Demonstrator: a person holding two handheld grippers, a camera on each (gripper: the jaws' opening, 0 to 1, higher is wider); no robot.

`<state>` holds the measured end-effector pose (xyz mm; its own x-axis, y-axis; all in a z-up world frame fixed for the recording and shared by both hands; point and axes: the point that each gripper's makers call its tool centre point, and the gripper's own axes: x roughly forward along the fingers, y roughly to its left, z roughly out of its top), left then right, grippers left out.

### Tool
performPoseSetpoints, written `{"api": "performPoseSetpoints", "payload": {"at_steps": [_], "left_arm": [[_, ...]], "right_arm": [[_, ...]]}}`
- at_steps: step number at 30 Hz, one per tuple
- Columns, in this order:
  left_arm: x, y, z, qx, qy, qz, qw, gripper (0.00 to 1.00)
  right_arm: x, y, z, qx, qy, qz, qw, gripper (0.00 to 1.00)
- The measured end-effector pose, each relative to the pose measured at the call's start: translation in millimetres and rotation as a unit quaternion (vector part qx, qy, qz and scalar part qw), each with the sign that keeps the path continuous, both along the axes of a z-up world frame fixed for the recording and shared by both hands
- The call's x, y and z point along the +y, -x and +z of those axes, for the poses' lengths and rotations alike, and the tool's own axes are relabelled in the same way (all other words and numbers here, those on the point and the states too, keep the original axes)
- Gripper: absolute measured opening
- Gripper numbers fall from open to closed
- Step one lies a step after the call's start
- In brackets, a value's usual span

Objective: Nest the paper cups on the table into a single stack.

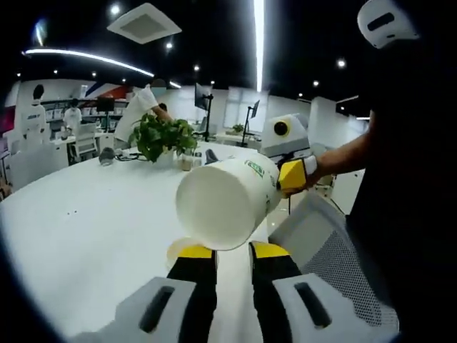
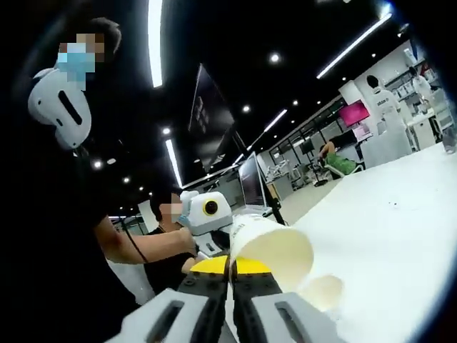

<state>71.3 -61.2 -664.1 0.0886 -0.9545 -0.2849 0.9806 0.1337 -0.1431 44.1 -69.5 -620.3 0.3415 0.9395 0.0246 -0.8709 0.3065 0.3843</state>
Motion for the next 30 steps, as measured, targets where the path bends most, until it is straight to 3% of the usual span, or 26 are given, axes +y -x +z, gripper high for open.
{"api": "performPoseSetpoints", "payload": {"at_steps": [7, 13, 18, 30], "left_arm": [[4.7, -2.5, -2.1, -0.010, -0.002, 0.022, 0.9997, 0.32], [11.8, -5.4, -2.6, -0.016, 0.003, 0.052, 0.9985, 0.43], [20.6, -7.5, -4.1, -0.026, 0.000, 0.075, 0.9968, 0.52], [33.5, -2.6, -12.8, -0.027, -0.005, 0.118, 0.9926, 0.66]], "right_arm": [[-13.0, -11.6, 5.5, -0.020, 0.041, -0.021, 0.9987, 0.00], [-20.4, -21.7, -8.2, -0.030, 0.112, -0.029, 0.9928, 0.00], [-22.4, -27.8, -23.5, -0.024, 0.178, -0.024, 0.9834, 0.00], [-19.2, -38.6, -44.2, -0.033, 0.267, 0.007, 0.9630, 0.00]]}}
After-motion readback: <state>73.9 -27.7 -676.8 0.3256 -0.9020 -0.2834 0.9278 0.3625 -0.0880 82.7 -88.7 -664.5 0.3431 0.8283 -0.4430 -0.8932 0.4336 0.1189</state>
